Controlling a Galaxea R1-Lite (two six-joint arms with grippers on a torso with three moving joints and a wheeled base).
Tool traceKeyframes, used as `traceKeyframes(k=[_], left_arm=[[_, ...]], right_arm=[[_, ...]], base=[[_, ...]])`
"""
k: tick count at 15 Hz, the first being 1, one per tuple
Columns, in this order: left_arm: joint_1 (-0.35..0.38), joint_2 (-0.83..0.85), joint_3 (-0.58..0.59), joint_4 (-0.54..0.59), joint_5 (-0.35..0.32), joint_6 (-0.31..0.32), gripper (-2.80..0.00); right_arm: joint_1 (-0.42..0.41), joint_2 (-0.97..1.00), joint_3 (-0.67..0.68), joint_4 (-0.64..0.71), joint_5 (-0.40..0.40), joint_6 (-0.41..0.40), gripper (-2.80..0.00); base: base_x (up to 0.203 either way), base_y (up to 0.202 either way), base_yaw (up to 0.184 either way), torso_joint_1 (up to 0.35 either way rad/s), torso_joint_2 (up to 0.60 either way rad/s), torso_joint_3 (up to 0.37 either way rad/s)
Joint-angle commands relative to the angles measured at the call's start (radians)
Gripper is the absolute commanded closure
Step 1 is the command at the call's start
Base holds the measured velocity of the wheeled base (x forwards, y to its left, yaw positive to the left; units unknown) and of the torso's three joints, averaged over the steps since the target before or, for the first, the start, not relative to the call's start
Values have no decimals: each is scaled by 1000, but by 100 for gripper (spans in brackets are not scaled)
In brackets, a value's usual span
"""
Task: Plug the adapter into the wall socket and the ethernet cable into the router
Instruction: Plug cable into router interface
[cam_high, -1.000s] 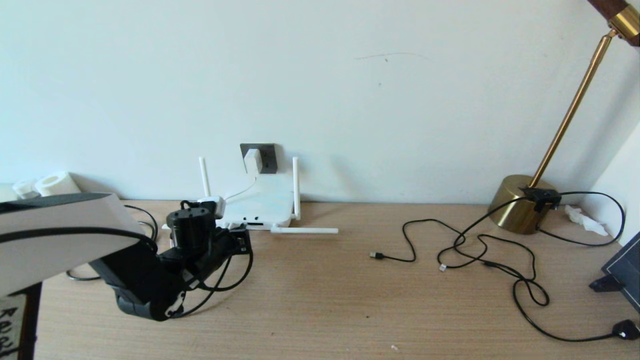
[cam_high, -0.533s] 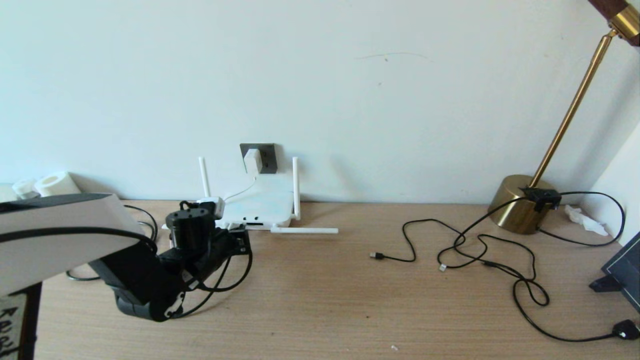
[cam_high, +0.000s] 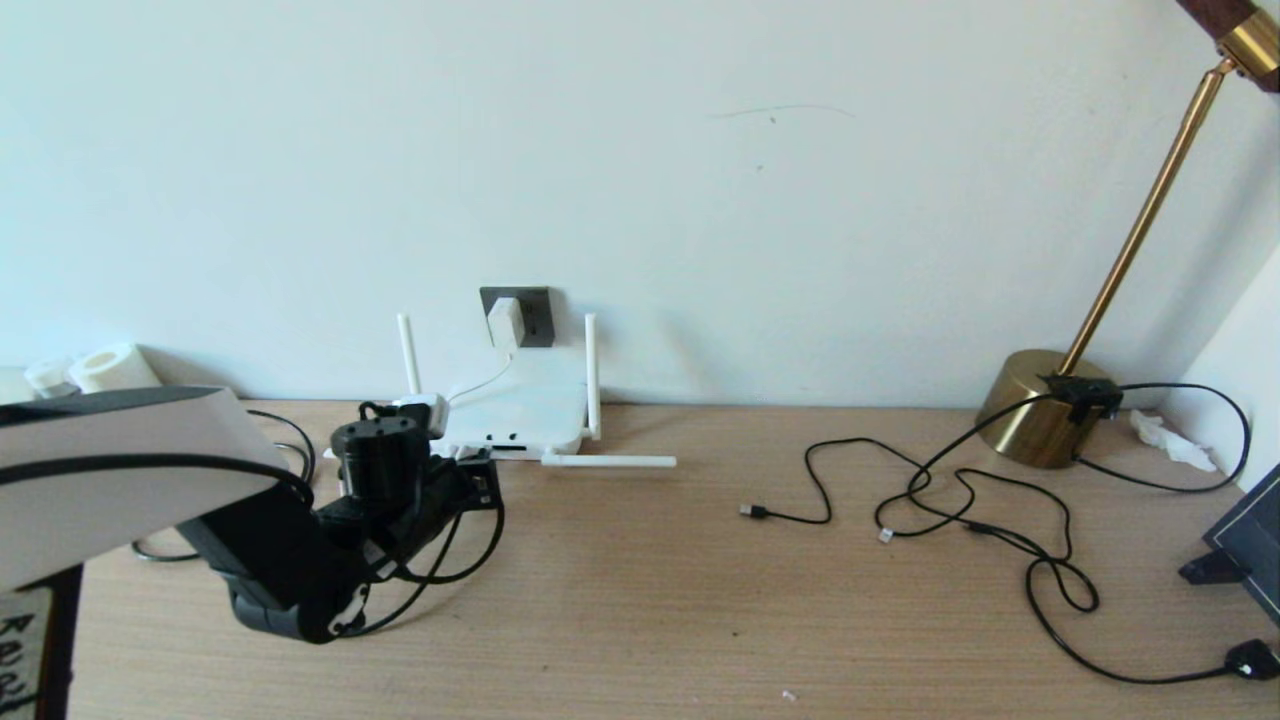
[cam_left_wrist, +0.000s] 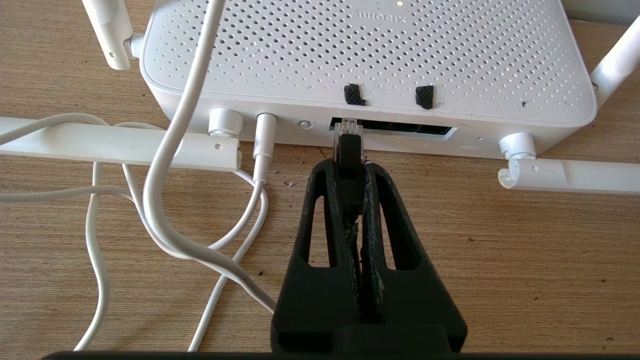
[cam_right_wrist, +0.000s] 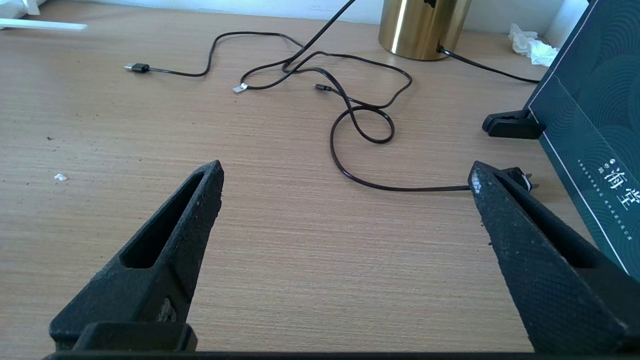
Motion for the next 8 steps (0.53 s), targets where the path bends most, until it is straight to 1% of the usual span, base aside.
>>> traceKeyframes(k=[1,8], left_arm=[[0,-1,-2,-6,1,-1,0],[-1,-1,-3,-6,1,-1,0]], right_arm=[[1,2,0,1,0,-1,-280],[0,2,0,1,0,-1,-280]], base=[[0,0,0,0,0,0],[0,0,0,0,0,0]])
